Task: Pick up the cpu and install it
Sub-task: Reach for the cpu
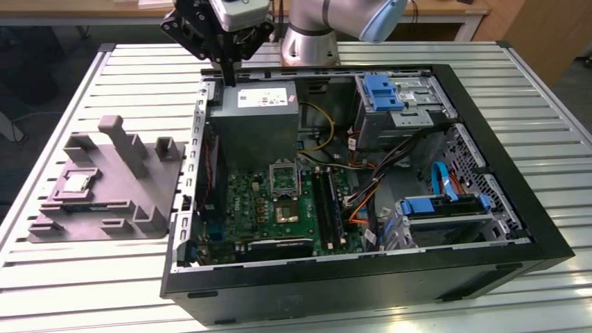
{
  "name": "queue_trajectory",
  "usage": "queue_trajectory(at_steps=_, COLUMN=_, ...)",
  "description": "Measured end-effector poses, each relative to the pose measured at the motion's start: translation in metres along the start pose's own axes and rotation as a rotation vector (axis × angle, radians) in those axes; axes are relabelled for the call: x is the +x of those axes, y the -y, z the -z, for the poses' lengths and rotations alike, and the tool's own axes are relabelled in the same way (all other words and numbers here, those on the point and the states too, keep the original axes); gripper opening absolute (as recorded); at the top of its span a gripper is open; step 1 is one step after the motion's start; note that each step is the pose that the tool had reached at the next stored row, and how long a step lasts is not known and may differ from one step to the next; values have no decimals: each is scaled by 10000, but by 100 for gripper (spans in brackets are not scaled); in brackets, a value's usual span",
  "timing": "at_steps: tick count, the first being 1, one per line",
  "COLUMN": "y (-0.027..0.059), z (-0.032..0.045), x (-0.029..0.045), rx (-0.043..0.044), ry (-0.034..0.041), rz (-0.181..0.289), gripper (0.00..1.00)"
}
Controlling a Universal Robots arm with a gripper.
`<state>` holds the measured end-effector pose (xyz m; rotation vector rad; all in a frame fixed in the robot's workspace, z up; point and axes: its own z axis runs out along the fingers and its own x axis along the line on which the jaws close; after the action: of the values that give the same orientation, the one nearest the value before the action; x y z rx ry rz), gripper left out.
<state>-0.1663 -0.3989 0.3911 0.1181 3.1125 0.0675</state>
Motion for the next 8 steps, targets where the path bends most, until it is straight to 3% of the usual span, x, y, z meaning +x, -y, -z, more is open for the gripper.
queue_trajectory(at_steps=8, y=1, z=-1, x=19, rx=0, ry=0, rz=1, gripper=11)
